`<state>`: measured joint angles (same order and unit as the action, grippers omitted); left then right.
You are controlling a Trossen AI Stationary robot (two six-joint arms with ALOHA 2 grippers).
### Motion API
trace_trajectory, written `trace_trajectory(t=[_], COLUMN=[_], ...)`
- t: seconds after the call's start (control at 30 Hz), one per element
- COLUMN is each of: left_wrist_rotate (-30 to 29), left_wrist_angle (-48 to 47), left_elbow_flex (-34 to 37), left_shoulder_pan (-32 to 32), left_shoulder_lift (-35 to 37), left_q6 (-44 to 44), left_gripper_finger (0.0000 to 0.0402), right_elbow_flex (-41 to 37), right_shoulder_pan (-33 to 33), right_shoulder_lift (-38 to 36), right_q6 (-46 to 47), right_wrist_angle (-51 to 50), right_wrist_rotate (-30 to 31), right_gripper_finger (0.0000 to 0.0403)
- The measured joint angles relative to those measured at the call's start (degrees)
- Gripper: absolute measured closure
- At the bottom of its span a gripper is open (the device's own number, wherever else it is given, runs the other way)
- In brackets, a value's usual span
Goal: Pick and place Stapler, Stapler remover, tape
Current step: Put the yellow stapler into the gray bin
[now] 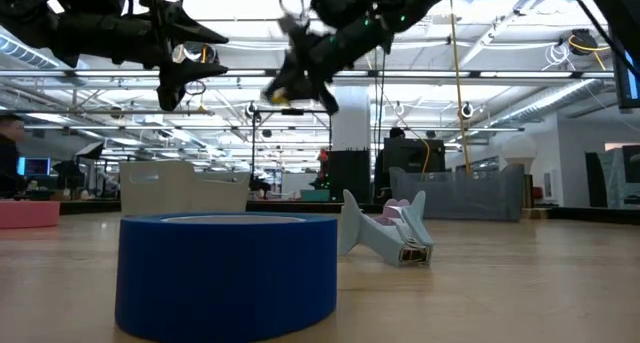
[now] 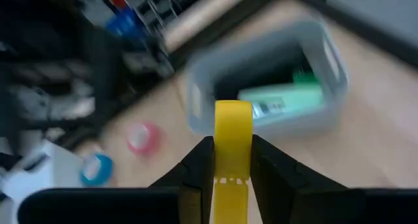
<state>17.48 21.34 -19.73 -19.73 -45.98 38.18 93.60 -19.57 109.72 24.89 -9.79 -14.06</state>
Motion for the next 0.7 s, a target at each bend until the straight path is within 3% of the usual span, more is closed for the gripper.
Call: trace_trajectory(t=[0.13, 0.47, 0.7], left_wrist_rotate=[-3.83, -25.13, -28.61], left_wrist_angle=[0.32, 15.86, 26.52], left_elbow_flex=[0.0, 0.0, -1.16], left_shoulder_pan=[2.35, 8.13, 9.86], left_shoulder_lift=[-0.11, -2.74, -8.35], left_q6=[-0.12, -4.61, -8.51], left_gripper_finger=[0.0204, 0.0204, 0.0204], right_elbow_flex=[0.01, 0.07, 0.04], right_shoulder_pan=[-0.24, 1.28, 4.56], right_shoulder_lift=[-3.28, -7.24, -7.27], right_q6=[0.01, 0.43, 1.28], right_wrist_angle=[6.3, 25.41, 39.45], right_wrist_rotate=[-1.25, -1.78, -4.2], right_gripper_finger=[0.0331, 0.0329, 0.0327])
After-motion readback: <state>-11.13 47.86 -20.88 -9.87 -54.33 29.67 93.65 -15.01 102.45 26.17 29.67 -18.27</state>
